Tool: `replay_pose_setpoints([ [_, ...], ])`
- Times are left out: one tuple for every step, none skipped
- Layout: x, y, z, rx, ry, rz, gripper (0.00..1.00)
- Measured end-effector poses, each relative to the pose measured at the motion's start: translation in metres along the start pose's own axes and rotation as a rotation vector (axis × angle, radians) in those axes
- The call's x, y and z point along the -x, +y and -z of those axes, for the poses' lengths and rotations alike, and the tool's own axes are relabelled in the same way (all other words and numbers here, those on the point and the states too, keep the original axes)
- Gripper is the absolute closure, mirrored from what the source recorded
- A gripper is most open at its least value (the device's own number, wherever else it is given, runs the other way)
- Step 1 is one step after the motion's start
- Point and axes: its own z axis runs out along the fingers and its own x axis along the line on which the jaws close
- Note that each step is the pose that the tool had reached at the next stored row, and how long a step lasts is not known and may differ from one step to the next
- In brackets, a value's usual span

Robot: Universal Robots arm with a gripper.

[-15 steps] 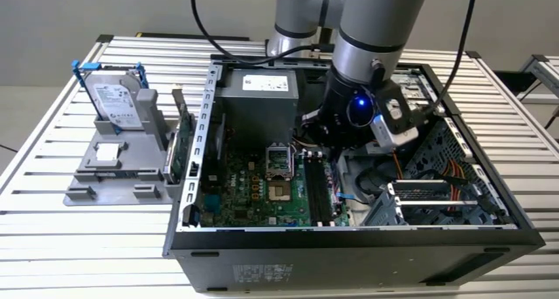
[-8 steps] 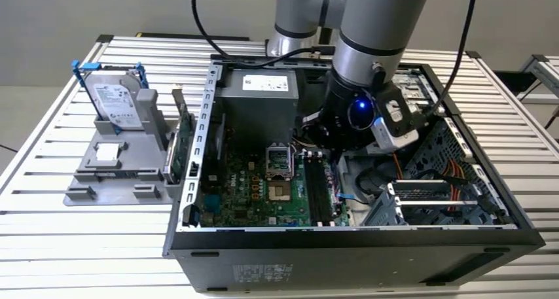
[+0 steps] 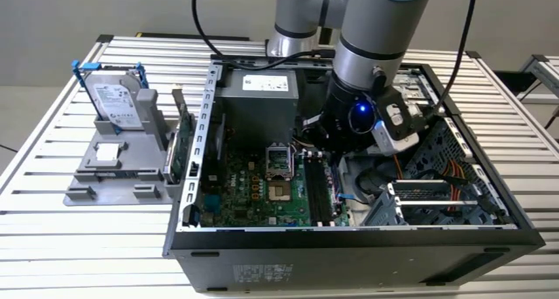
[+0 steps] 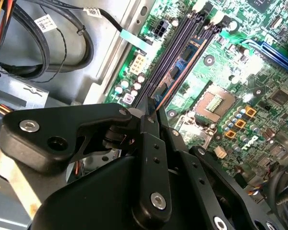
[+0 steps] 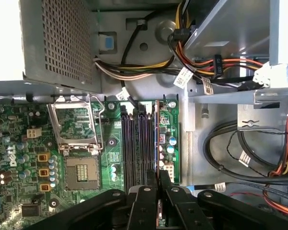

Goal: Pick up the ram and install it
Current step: 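Insert the ram into the slot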

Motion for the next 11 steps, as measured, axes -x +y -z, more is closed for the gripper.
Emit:
replay_pose_setpoints([
  [0.0000,-0.0003,-0.0005,0.0000,0.0000,0.000,1.00],
  [0.0000,-0.0007,-0.0012,-0.0001,0.0000,0.000,1.00],
  [0.0000,-0.0009,-0.0021,-0.0001,0.0000,0.000,1.00],
  [0.0000,-0.0011,-0.0029,-0.0002,0.0001,0.000,1.00],
  [0.0000,-0.0012,-0.0039,-0.0002,0.0001,0.000,1.00],
  [0.0000,-0.0013,-0.0046,-0.0002,0.0001,0.000,1.00],
  [0.0000,-0.0015,-0.0053,-0.0003,0.0001,0.000,1.00],
  [0.0000,-0.0016,-0.0061,-0.0002,0.0000,0.000,1.00],
  [0.0000,-0.0017,-0.0068,-0.0001,0.0001,0.000,1.00],
  [0.0000,-0.0018,-0.0074,-0.0002,0.0000,0.000,1.00],
  [-0.0001,-0.0018,-0.0082,-0.0002,0.0000,0.000,1.00],
])
